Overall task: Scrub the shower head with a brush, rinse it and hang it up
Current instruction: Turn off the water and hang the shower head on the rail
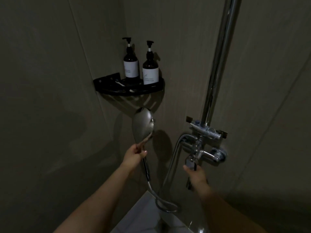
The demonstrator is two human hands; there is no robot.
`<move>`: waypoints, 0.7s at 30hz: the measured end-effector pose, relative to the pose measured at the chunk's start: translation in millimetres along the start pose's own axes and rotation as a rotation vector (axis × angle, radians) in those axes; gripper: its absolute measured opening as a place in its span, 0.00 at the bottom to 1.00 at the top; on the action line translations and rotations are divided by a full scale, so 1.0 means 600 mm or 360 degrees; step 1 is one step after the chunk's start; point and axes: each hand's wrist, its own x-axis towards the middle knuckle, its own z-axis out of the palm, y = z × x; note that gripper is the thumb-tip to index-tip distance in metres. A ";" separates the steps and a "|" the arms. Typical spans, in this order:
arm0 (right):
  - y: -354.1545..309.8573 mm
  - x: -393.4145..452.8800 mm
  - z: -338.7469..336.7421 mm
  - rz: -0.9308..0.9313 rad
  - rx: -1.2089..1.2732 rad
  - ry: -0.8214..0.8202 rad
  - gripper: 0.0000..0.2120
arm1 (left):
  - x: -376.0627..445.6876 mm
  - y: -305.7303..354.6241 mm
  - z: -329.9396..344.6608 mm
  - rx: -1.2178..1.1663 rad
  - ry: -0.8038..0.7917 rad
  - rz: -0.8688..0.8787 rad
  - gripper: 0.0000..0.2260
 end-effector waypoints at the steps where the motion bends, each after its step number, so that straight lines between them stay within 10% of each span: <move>1: -0.003 -0.001 -0.001 0.0015 -0.0027 -0.0001 0.16 | -0.002 -0.003 -0.008 0.0025 0.0018 -0.0001 0.11; 21: -0.026 -0.013 -0.005 0.0170 -0.0212 0.0027 0.22 | -0.027 -0.040 -0.045 0.0237 0.0172 -0.0039 0.12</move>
